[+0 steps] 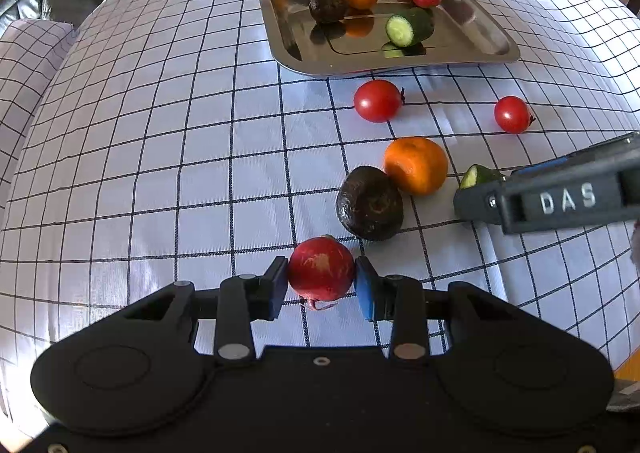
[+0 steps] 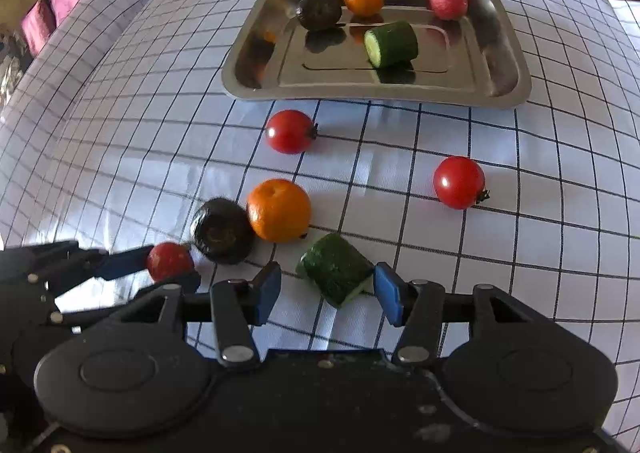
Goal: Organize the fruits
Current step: 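Grasp the green cucumber piece with the right tool while the left tool holds the red apple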
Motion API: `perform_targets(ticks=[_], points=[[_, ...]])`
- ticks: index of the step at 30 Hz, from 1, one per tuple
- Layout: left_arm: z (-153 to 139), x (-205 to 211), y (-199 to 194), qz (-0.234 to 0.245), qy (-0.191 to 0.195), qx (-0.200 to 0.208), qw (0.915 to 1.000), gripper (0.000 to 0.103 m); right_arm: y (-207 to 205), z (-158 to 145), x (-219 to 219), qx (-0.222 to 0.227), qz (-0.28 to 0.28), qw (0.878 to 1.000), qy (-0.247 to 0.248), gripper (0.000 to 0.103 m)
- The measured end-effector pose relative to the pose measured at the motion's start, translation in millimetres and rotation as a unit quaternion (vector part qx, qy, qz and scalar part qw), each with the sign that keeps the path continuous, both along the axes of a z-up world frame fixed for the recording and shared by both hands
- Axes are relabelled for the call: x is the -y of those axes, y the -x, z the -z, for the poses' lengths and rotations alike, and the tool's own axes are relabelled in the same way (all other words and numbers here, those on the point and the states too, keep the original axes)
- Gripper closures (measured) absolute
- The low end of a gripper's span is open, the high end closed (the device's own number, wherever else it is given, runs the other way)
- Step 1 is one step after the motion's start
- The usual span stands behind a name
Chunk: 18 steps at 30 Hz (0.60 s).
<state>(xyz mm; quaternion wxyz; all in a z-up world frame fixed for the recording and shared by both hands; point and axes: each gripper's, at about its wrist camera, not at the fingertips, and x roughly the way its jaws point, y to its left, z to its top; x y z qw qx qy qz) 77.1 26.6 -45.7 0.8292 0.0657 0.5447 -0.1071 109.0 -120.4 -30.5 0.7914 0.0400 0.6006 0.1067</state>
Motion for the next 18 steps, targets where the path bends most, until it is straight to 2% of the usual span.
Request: perform_targets(ticks=[3, 13, 14, 16, 18], points=[[0.1, -0.1, -0.3, 0.000, 0.001, 0.000, 1.0000, 0.058, -4.2, 1.9, 1.3, -0.001, 0.018, 1.000, -0.004, 0.047], [1.7, 0.7, -4.0, -0.005, 0.000, 0.001, 1.0000, 0.058, -2.9, 5.2, -5.0, 0.004, 0.007, 1.000, 0.019, 0.047], [1.7, 1.0, -4.1, -0.006, 0.000, 0.001, 1.0000, 0.058, -3.0, 6.1, -4.4, 0.004, 0.009, 1.000, 0.018, 0.048], [1.7, 0.9, -3.9, -0.007, 0.000, 0.000, 1.0000, 0.058, -3.3, 7.7, -3.2, 0.007, 0.012, 1.000, 0.024, 0.057], [1.3, 1.1, -3.1, -0.008, 0.000, 0.001, 1.0000, 0.058, -2.2, 7.6, -1.5, 0.010, 0.010, 1.000, 0.025, 0.058]])
